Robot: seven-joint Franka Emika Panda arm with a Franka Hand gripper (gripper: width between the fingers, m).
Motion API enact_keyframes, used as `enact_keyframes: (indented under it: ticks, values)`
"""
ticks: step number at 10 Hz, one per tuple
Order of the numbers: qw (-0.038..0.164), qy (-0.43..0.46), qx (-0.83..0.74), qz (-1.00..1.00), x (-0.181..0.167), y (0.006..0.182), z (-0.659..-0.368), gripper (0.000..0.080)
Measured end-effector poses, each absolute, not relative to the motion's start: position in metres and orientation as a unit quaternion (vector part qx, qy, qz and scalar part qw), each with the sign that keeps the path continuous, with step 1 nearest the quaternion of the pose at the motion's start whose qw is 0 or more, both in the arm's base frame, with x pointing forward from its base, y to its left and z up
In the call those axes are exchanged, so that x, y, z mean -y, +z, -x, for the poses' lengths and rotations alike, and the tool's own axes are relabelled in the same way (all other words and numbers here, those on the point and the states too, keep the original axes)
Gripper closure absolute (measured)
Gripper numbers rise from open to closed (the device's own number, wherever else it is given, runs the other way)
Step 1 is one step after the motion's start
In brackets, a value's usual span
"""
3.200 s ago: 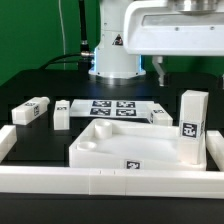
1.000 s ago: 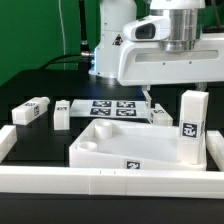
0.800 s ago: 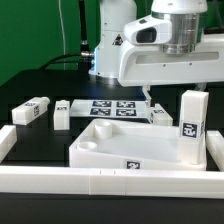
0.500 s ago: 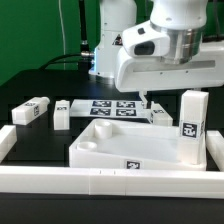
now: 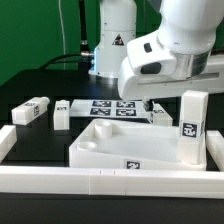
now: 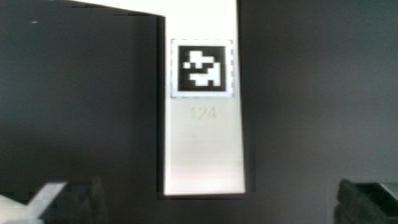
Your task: Assemble desk
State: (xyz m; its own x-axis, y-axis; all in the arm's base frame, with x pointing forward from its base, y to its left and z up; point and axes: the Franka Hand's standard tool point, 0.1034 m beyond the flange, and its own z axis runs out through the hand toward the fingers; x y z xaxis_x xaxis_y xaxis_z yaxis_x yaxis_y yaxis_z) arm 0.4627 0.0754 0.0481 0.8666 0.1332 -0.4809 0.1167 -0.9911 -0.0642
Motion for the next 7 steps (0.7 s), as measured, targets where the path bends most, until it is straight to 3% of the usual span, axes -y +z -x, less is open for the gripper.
enact_keyframes:
  ticks: [2,5,7]
  values:
    - [-0.02,0.251,0.122,0.96,-0.077,0.043,-0.457,0.0151]
    - [-0.02,0.266,0.143,0.953,-0.075,0.04,-0.452,0.0151]
    - [-0.024,0.337,0.141,0.931,-0.075,0.039,-0.444,0.0151]
